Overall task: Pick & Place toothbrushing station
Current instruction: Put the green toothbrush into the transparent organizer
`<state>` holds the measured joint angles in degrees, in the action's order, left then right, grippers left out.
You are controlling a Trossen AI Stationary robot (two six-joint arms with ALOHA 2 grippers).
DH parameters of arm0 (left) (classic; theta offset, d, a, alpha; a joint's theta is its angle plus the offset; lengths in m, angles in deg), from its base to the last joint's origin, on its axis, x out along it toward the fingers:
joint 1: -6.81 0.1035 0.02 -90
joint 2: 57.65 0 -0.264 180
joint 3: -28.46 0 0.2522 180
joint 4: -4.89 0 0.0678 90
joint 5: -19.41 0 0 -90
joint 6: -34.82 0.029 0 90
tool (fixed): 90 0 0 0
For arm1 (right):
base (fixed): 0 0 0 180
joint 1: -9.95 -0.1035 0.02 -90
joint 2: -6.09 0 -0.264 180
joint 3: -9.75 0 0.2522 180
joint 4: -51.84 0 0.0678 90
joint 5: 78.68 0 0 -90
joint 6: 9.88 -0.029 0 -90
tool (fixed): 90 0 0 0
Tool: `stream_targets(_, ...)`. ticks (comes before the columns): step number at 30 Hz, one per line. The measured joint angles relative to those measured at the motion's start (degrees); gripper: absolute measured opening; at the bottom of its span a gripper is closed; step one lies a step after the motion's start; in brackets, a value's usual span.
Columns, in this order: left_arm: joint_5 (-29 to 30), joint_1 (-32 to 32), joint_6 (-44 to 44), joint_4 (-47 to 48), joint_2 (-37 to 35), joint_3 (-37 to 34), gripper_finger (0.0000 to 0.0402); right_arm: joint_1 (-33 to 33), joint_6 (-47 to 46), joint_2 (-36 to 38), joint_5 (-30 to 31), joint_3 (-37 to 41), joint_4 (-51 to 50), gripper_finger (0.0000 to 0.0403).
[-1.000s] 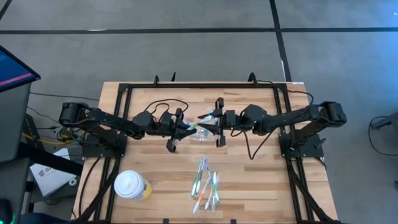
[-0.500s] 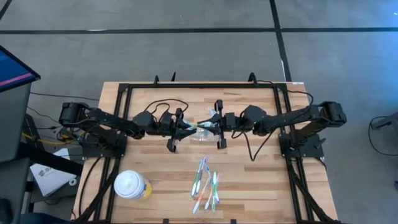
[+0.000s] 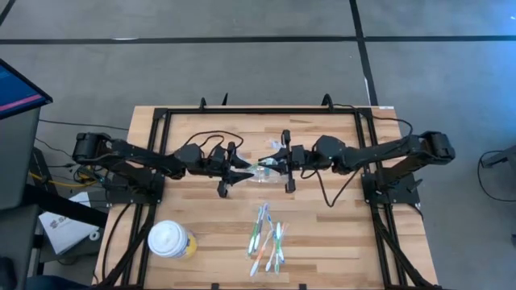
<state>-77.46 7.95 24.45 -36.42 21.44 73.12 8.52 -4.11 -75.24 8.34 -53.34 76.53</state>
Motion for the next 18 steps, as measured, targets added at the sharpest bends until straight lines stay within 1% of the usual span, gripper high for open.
stream_targets(5,0.00,-0.48,0.02,0.57,-2.60,-0.80,0.0121,0.00,-1.50,4.23,0.02,0.81,-6.15,0.0005)
stream_targets(7,-0.04,-0.48,0.01,0.88,-3.45,-1.81,0.0118,0.01,-2.16,5.52,1.37,1.19,-10.81,0.0005)
stream_targets(10,-0.07,-0.48,0.00,0.77,-4.28,-3.28,0.0114,0.07,-2.30,6.33,4.69,1.19,-15.78,0.0005)
stream_targets(16,-0.07,-0.48,-0.57,0.92,-4.96,-4.42,0.0111,0.00,-2.87,6.91,4.99,1.19,-22.01,0.0005)
stream_targets(18,-0.03,-0.71,-0.57,0.86,-4.96,-4.42,0.0111,0.00,-3.58,7.11,6.29,1.13,-23.55,0.0005)
